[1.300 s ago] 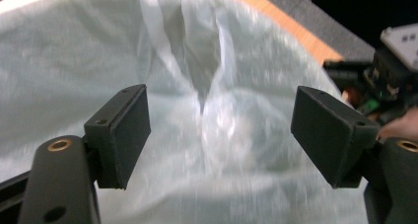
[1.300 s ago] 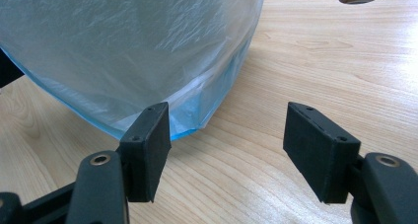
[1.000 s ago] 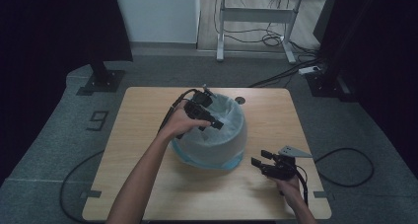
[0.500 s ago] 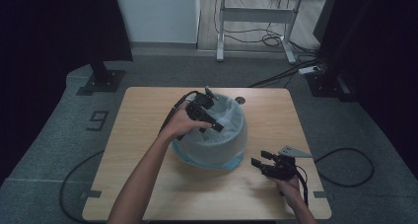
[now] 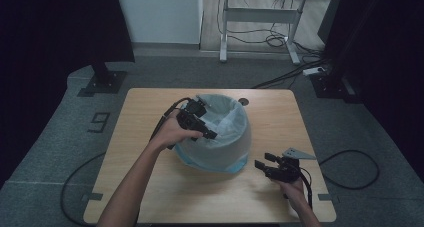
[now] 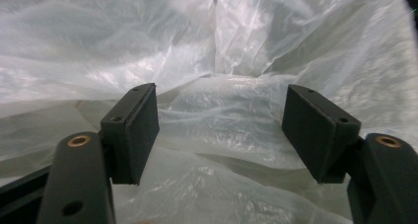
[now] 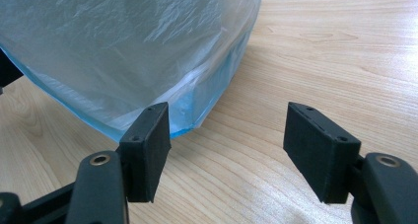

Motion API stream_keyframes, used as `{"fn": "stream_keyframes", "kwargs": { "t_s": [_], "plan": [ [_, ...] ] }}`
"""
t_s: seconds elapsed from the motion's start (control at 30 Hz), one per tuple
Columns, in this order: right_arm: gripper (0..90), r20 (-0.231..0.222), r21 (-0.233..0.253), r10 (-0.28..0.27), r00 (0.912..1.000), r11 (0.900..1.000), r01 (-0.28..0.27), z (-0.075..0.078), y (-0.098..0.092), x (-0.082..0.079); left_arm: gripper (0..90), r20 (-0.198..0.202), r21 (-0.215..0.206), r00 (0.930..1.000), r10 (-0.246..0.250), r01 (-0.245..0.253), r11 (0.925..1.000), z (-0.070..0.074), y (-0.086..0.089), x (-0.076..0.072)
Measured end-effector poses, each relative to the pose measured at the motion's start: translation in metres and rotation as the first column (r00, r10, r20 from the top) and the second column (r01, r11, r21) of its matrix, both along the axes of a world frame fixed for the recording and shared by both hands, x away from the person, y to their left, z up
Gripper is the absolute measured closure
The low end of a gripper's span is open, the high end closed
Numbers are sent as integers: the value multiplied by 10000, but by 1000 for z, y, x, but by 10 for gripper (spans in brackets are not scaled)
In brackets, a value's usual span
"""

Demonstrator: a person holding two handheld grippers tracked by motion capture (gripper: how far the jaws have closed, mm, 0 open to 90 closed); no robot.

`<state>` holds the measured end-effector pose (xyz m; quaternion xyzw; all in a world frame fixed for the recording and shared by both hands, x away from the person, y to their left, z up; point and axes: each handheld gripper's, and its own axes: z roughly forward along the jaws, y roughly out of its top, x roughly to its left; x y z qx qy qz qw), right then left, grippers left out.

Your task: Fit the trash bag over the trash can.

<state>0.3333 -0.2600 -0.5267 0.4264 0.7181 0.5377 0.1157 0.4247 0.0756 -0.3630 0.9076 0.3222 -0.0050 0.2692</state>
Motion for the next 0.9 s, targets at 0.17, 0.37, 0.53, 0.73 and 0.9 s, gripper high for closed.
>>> {"fn": "stream_keyframes", "kwargs": {
  "t_s": [0.17, 0.37, 0.53, 0.73, 0.9],
  "plan": [
    [336, -41, -36, -14, 10000, 10000, 14, -1, -1, 0, 308, -71, 126, 9999, -145, 146, 9998, -5, -6, 0],
    [336, 7, 56, -90, 10000, 9999, 90, 0, -5, 0, 299, 370, -662, 9993, -30, 55, 9978, 5, 3, -5],
    [336, 31, 103, -134, 9999, 9999, 133, 1, -6, 0, 296, 883, -1291, 9961, 58, 56, 9916, 14, 14, -15],
    [336, -6, 46, -158, 9999, 9999, 158, 1, -5, 0, 306, 1454, -2034, 9890, 261, 41, 9791, 20, 29, -27],
    [336, 14, 37, -150, 9999, 9999, 150, 1, -5, 0, 309, 1876, -2328, 9814, 400, 48, 9725, 22, 40, -38]
  ]
}}
